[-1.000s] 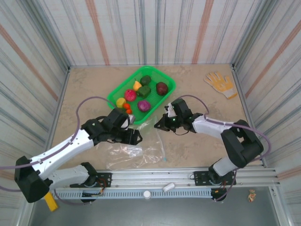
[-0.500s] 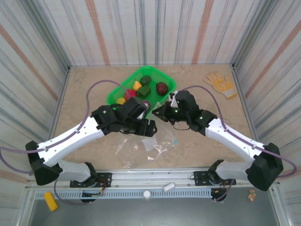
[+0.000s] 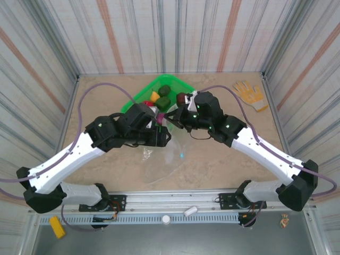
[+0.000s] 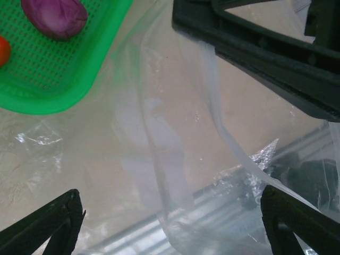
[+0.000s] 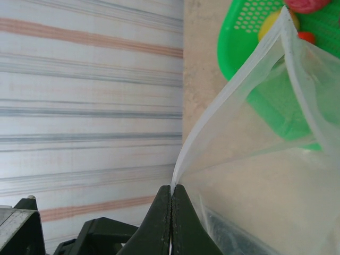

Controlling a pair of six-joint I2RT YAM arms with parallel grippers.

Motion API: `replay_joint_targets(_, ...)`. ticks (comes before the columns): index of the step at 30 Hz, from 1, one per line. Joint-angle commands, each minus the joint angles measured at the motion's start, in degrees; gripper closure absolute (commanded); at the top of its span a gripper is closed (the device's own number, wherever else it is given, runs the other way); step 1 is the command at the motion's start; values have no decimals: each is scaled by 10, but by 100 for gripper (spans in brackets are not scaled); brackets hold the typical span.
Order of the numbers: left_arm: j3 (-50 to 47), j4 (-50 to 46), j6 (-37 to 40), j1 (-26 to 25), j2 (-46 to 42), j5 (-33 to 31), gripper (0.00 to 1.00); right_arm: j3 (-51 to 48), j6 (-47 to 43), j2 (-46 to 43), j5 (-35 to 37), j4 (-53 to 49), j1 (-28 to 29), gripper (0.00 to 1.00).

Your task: Place the food in the zip-top bag and seal the zipper

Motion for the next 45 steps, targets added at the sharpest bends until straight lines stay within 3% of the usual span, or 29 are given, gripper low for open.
replay_joint_targets(1,20,4,18,22,-32,25,12,33,-9,13,13,-15,9,100)
replay_joint_targets(6,19,-11,38,67,-69,72,19,46,-18,23,14,-8,19,100)
replay_joint_targets(11,-8,-1,14,126,-94,129,18,59,-22,37,14,-2,31,100)
replay_joint_targets(17,-58,47,-35,129,-89,140,15,86,-25,66,6,4,43,100)
replay_joint_targets(35,-149,200,-128,148,-106,135,30,78,-27,75,11,14,52,100)
replay_joint_targets(45,-140,218,-140,152,-84,154,69,81,-47,83,15,10,52,100)
